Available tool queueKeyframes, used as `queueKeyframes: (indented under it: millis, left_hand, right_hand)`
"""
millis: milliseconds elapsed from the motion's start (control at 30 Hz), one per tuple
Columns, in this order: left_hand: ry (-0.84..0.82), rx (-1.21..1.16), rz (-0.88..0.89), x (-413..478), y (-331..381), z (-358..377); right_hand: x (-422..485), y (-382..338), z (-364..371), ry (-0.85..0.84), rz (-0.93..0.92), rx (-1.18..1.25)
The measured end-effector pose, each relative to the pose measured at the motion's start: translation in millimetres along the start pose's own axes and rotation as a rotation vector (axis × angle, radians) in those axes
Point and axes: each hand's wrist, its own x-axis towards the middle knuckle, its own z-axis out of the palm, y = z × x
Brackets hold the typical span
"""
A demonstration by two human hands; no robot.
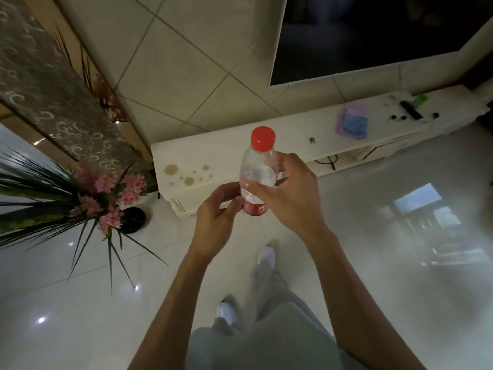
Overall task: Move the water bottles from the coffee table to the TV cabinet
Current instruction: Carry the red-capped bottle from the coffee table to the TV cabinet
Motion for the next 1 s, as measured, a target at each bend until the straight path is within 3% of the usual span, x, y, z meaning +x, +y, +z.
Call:
queueKeyframes:
  millis: [533, 1000]
  left_hand:
    - [0.163, 0.085, -0.046, 202, 34, 55]
    - [0.194, 0.086, -0.224, 315, -6, 51]
  right_hand:
    - [241, 51, 13, -0.167, -0.144, 0.04]
    - [352, 77, 80, -0.375, -0.1, -0.025]
